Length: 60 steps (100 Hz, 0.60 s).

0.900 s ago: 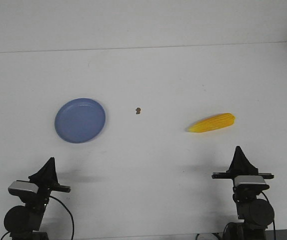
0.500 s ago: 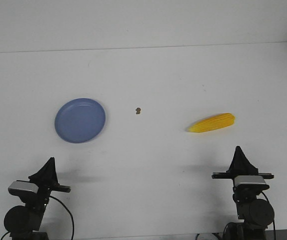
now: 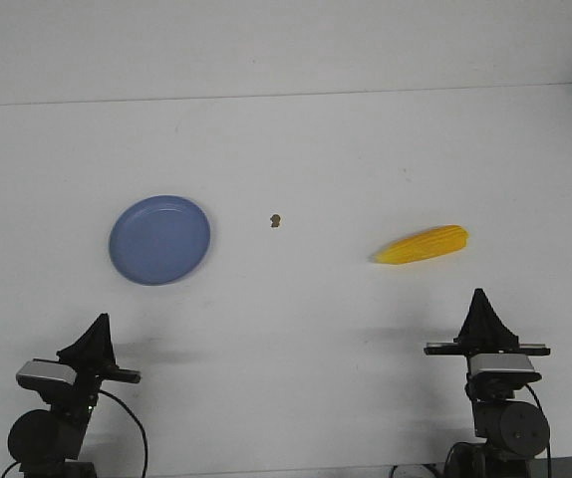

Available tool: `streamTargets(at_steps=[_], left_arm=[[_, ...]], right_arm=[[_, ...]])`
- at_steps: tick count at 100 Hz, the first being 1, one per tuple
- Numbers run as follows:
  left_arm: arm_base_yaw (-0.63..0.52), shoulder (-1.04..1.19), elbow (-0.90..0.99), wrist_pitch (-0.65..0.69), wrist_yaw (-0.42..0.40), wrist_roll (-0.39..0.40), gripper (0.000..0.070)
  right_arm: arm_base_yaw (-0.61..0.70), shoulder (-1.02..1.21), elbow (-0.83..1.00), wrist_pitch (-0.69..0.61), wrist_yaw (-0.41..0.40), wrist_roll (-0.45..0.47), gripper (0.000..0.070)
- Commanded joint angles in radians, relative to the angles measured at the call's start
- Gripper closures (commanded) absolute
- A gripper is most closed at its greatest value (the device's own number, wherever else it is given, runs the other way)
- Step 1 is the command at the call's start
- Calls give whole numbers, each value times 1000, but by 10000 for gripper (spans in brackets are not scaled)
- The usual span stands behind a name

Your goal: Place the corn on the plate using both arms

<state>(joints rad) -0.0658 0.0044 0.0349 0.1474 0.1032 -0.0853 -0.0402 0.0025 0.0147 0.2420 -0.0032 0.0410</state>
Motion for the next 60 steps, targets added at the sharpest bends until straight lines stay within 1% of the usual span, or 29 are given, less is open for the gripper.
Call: streamTargets(at_steps=[1, 9, 18, 23, 35, 52, 60], left_arm=[[1, -1, 17, 11, 1, -15, 688], [1, 1, 48, 2, 1, -35, 687], [1, 10, 102, -38, 1, -44, 687], [1, 24, 142, -79, -2, -50, 687], [1, 98, 263, -200, -31, -112, 687], [1, 262, 471, -339, -32, -111, 687], [1, 353, 577, -396, -33, -100, 687]], right_arm=[[0, -1, 3, 12, 2, -2, 697], [0, -1, 23, -18, 3, 18, 697], [0, 0, 69, -104, 3, 26, 697], [0, 4, 107, -167, 3, 42, 697], [0, 48, 206, -298, 3, 84, 697], [0, 188, 385, -464, 3, 83, 697], [0, 274, 478, -548, 3, 55, 697]])
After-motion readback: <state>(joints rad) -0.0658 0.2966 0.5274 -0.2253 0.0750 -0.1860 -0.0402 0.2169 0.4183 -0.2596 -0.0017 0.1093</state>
